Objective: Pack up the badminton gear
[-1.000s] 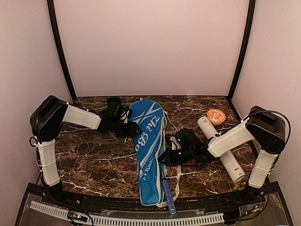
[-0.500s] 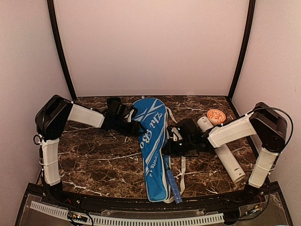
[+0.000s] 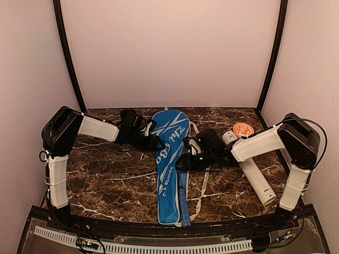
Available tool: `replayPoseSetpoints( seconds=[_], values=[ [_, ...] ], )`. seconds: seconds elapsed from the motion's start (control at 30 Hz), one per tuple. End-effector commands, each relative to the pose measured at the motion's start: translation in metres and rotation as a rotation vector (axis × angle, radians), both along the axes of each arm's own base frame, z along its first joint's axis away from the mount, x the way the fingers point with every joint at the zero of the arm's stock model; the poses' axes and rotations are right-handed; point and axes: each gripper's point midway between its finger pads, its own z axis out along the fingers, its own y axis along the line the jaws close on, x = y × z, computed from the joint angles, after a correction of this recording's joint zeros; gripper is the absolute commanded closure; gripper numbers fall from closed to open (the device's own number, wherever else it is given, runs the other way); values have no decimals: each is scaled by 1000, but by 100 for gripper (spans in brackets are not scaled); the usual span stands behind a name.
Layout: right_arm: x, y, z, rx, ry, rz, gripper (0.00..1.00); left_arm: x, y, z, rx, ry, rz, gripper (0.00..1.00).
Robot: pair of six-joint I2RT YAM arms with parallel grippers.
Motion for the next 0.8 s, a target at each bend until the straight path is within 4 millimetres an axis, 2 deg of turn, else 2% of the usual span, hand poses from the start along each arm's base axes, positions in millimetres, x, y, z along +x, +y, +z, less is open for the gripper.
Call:
replayPoseSetpoints(
  seconds=[0.0, 0.17, 0.33, 0.43, 0.53, 0.6, 0.67, 0.77],
  values=[
    [-15, -14, 39, 31, -46, 52, 43, -5, 10, -13, 44, 51, 7, 37],
    [-66, -36, 46, 65, -2, 157, 37, -6, 9, -13, 32, 49, -3, 37],
    [-126, -50, 41, 1, -155, 312, 35, -8, 8, -4, 25, 48, -13, 39],
    [-152, -56, 36, -57, -278, 374, 34, -13, 13, 21, 3, -22, -9, 39],
    [-163, -61, 37, -66, -350, 404, 32, -25, 27, 58, 20, -136, -6, 39],
    [-169, -61, 38, -84, -404, 427, 32, -38, 41, 74, 56, -180, 14, 39],
    [-176, -62, 34, -117, -437, 446, 32, -64, 53, 76, 91, -188, 32, 40],
    [-187, -60, 23, -156, -453, 475, 30, -120, 39, 79, 106, -245, -14, 40]
  ],
)
